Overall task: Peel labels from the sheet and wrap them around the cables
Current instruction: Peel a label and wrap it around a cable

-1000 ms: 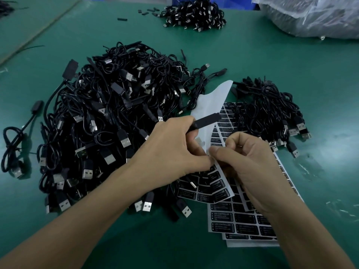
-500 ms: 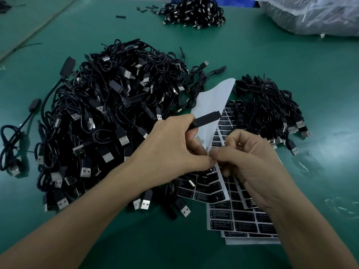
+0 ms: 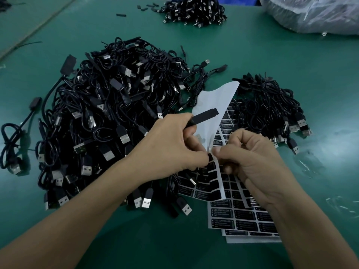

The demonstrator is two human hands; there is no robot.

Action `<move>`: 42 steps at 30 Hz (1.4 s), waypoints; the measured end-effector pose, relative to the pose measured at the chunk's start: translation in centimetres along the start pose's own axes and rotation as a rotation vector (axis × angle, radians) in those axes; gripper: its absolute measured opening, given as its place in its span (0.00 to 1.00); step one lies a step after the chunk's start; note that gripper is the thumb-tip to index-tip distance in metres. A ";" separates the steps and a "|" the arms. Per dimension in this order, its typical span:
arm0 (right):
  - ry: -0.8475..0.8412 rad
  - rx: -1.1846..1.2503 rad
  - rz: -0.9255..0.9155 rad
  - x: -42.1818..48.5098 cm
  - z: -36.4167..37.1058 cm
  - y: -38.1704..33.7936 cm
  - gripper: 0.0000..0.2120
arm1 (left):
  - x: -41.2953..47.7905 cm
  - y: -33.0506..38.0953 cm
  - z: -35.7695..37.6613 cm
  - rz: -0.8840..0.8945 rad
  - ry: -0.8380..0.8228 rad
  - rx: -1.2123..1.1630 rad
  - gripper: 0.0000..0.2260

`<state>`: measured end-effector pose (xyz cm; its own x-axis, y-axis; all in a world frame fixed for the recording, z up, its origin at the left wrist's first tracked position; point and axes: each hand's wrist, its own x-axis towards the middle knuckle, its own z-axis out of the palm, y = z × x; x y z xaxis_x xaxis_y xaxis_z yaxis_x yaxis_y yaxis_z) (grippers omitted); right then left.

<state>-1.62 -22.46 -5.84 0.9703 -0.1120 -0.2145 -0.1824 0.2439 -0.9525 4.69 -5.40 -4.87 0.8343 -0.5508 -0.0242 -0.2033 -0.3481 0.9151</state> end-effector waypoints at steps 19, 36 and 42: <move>0.029 -0.148 -0.090 -0.2 0.1 0.4 0.23 | -0.6 0.8 0.4 0.038 0.061 0.154 0.24; -0.096 -0.181 0.029 -0.9 -0.7 -1.1 0.18 | -0.6 0.9 -0.1 0.008 -0.023 0.106 0.17; -0.090 -0.112 0.030 -0.9 -0.7 -1.0 0.18 | -0.7 1.1 0.0 0.021 0.007 0.119 0.25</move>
<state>-2.41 -23.25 -4.88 0.9736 -0.0184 -0.2273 -0.2228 0.1364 -0.9653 3.85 -5.37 -3.82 0.8327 -0.5537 -0.0025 -0.2795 -0.4243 0.8613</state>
